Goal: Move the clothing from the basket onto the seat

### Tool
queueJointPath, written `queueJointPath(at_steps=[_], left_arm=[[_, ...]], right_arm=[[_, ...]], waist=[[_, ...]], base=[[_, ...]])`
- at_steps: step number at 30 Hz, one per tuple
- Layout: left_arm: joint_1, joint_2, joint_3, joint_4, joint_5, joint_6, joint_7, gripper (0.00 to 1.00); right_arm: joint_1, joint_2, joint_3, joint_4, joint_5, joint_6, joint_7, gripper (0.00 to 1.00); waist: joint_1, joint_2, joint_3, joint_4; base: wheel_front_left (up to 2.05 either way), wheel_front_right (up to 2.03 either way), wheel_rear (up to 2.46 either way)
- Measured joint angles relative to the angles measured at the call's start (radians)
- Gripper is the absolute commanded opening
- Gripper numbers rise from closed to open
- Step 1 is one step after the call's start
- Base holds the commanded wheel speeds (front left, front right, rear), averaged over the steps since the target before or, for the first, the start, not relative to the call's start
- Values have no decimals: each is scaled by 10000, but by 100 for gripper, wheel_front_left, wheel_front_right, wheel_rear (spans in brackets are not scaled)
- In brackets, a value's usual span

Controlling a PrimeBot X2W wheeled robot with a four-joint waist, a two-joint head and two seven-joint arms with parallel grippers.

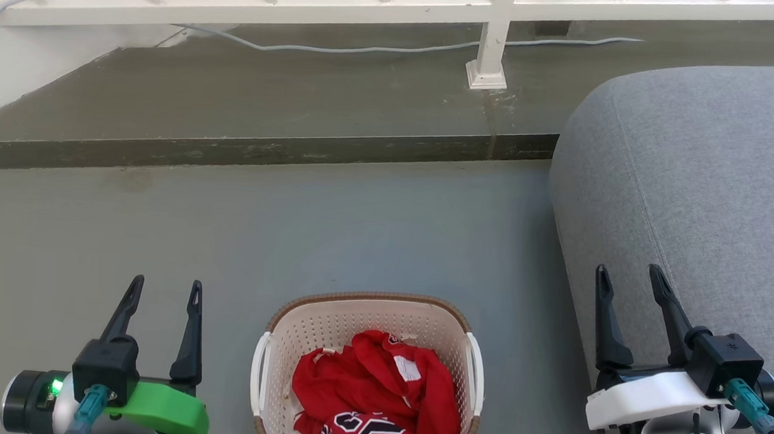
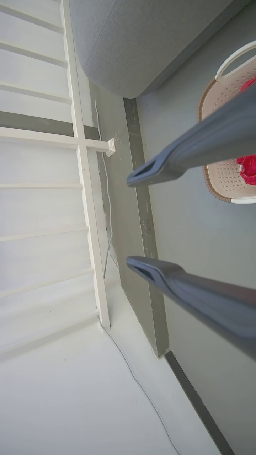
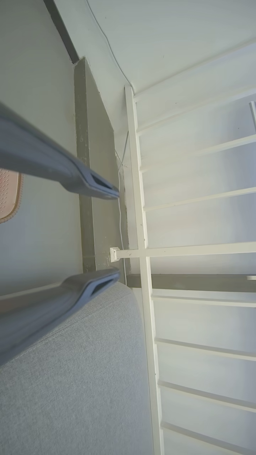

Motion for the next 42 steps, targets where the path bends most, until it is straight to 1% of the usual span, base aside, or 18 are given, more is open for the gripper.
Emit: queueJointPath(at_steps=[15, 22, 31, 38, 42], left_arm=[[1, -10, 59, -4, 6, -102, 0, 100], [-3, -13, 161, -165, 13, -159, 0, 100], [-239, -4, 190, 180, 6, -357, -2, 100], [-920, 140, -134, 1068, 173, -606, -29, 100], [-1328, 215, -372, 1547, 522, -784, -25, 100]], right_arm=[[19, 0, -21, -38, 0, 2, 0, 100], [33, 0, 8, -167, 0, 27, 0, 100], [-419, 0, -96, -447, 23, 69, 0, 100], [-1151, -2, -382, -556, 209, 58, 0, 100], [-1477, -2, -663, -667, 313, 6, -2, 100]], waist=[[0, 0, 86, -22], [-1, 0, 386, -59], [-1, 0, 1181, -155], [0, 0, 2053, -298], [0, 0, 2596, -407]], base=[[0, 0, 0], [0, 0, 0], [0, 0, 0], [0, 0, 0], [0, 0, 0]])
